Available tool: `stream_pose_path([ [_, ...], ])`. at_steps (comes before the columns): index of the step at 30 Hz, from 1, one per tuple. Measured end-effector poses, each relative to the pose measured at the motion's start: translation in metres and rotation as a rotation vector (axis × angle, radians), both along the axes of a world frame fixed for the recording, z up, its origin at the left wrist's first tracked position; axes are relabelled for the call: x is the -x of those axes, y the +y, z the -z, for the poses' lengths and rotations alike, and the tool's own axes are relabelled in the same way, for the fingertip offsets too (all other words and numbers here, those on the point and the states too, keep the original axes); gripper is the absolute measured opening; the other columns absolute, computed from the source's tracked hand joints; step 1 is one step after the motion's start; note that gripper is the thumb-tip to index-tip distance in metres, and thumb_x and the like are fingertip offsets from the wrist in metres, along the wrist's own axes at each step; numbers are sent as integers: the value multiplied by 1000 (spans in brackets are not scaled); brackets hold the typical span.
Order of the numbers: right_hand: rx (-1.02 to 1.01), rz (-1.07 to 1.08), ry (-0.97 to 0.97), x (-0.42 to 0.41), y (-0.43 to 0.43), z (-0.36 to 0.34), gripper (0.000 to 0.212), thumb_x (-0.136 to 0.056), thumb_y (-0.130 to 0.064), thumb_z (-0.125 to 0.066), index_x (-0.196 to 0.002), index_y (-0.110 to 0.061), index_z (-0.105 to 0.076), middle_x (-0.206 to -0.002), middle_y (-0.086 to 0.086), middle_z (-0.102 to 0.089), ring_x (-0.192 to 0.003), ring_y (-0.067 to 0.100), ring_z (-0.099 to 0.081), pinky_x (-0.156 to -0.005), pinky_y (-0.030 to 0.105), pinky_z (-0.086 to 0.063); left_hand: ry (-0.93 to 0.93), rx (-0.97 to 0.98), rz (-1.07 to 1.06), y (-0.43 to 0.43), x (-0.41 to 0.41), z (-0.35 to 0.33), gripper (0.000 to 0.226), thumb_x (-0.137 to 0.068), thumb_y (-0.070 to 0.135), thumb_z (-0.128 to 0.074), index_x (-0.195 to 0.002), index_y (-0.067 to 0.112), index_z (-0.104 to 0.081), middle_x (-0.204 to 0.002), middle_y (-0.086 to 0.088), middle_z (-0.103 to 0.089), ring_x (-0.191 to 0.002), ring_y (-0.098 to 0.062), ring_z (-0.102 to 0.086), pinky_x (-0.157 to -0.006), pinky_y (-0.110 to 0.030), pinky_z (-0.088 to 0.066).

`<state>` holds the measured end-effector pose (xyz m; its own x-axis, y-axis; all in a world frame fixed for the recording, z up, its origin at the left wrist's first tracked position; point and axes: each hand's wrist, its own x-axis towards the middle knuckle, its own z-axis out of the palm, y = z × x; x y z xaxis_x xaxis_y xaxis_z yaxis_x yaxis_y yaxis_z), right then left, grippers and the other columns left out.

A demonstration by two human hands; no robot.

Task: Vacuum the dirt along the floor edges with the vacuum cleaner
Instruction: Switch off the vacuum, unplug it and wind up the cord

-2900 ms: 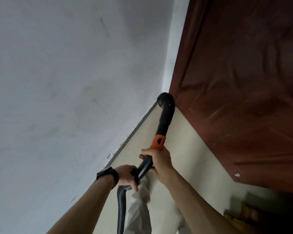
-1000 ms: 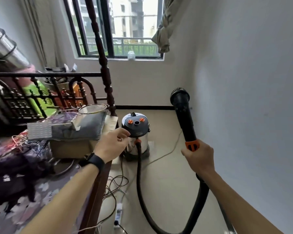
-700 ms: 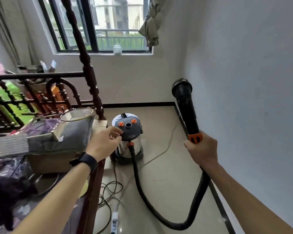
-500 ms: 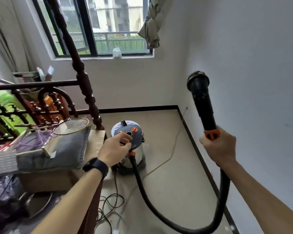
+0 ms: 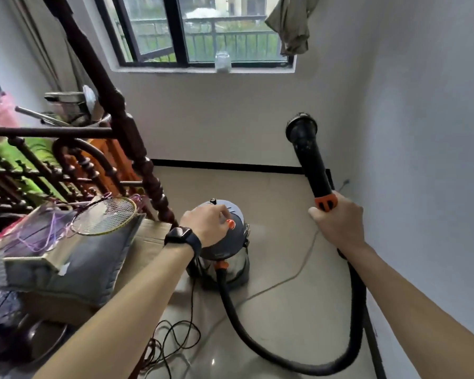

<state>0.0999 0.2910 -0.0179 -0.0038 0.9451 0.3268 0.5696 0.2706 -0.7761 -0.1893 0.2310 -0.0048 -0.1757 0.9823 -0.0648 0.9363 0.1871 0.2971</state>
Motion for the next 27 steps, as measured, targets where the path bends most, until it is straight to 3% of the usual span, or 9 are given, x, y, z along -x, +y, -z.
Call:
stream_pose_path([
  [4,-7,-104,-52,45,67,18,25,-69,-26,-66,-62,-36,-45,-56,-19,-56,-54,2,-56,-47,9,-39,56,-1,-45,55,31,24,26,-87,36,-50,-110,40,-61,-116,8,-64,-108,-20,-60,-90,-35,-45],
  [6,11,-126,-105,67,99,35,37,-73,-17,-73,-63,-34,-42,-48,-12,-50,-55,2,-58,-43,12,-36,71,32,-51,82,50,49,27,-87,36,-50,-112,39,-60,-118,8,-64,-110,-20,-59,-90,-35,-43],
  [9,74,-150,-176,96,146,63,40,-78,-12,-77,-64,-32,-45,-52,-12,-52,-50,9,-57,-46,17,-35,54,114,-52,123,77,90,29,-85,37,-49,-111,37,-60,-118,7,-64,-112,-21,-59,-89,-35,-42],
  [13,246,-143,-254,129,193,94,25,-80,-20,-74,-66,-23,-54,-58,-2,-60,-56,24,-59,-51,36,-50,46,223,-58,170,100,128,33,-81,41,-45,-111,35,-60,-114,4,-64,-109,-23,-59,-84,-36,-38],
  [18,399,-150,-329,149,235,133,21,-70,-38,-60,-66,-20,-49,-53,-5,-56,-52,19,-54,-46,27,-35,48,324,-52,214,106,168,30,-84,35,-46,-110,32,-61,-111,-1,-64,-108,-27,-59,-87,-39,-40],
  [21,459,-189,-368,155,268,153,19,-72,-37,-63,-69,-22,-51,-55,-7,-56,-53,11,-52,-46,24,-30,38,361,-64,236,104,193,29,-87,35,-45,-111,33,-60,-112,-1,-62,-108,-27,-59,-87,-39,-41],
  [25,547,-302,-504,143,305,188,20,-73,-38,-64,-71,-25,-50,-60,-7,-58,-56,19,-54,-51,26,-34,8,404,-124,261,94,226,26,-88,36,-45,-109,35,-60,-110,1,-62,-107,-26,-59,-82,-37,-41],
  [27,573,-403,-574,133,317,212,19,-76,-38,-67,-78,-25,-53,-65,-4,-61,-61,25,-57,-56,31,-44,-2,436,-160,273,87,243,24,-88,36,-45,-108,35,-60,-109,2,-63,-106,-25,-59,-78,-35,-41],
])
